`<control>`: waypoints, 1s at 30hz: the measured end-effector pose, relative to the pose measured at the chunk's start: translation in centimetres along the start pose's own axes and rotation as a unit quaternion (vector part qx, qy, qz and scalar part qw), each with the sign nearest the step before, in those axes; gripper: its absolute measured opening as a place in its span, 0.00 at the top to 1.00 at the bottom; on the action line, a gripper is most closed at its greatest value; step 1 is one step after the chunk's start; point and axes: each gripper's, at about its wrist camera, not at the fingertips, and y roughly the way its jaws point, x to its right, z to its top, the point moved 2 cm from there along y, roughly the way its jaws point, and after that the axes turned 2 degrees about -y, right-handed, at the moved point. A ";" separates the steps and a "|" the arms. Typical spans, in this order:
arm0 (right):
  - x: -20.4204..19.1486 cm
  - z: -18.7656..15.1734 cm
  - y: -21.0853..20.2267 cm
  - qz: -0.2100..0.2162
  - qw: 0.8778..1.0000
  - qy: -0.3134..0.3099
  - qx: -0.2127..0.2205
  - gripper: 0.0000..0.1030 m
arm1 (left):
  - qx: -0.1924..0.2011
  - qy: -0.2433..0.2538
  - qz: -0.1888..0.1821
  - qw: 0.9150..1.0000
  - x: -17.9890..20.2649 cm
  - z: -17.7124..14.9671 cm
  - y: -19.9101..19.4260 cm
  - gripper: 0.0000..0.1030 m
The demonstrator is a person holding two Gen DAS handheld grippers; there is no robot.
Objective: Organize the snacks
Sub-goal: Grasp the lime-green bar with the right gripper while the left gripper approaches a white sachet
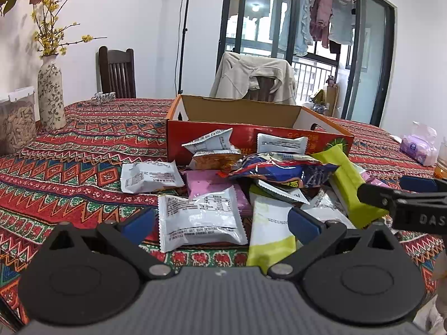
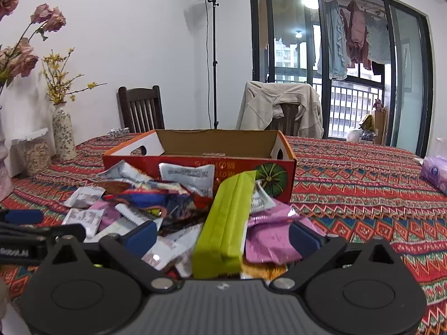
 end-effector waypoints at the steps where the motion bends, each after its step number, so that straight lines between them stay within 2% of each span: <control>1: -0.1 0.2 0.4 -0.001 1.000 -0.003 -0.002 0.09 | 0.000 -0.001 0.001 1.000 0.0 0.1 0.1 0.00; 3: -0.3 0.7 1.3 -0.007 1.000 -0.009 -0.017 0.11 | 0.001 -0.001 0.004 1.000 -0.1 0.2 0.1 0.00; 7: -0.5 1.5 2.9 -0.009 0.999 -0.015 -0.031 0.28 | 0.000 -0.004 0.010 1.000 -0.2 0.3 0.2 0.00; 10: -0.7 2.0 4.2 -0.008 0.999 -0.019 -0.047 0.35 | -0.003 -0.005 0.014 1.000 -0.3 0.4 0.4 0.00; 18: -1.2 1.7 6.7 -0.042 0.995 -0.036 -0.078 0.48 | -0.014 -0.015 0.028 0.999 -1.1 0.8 0.8 0.00; 21: -1.2 1.3 6.5 -0.052 0.995 -0.048 -0.070 0.61 | -0.020 -0.014 0.039 0.999 -1.3 1.0 1.2 0.00; 24: -1.3 1.2 6.1 -0.051 0.996 -0.050 -0.058 0.67 | -0.028 -0.019 0.044 0.998 -1.5 1.2 1.8 0.00; 30: -0.8 1.3 4.7 -0.052 0.997 -0.048 -0.027 0.67 | -0.055 -0.028 0.061 0.996 -1.5 1.4 3.6 0.00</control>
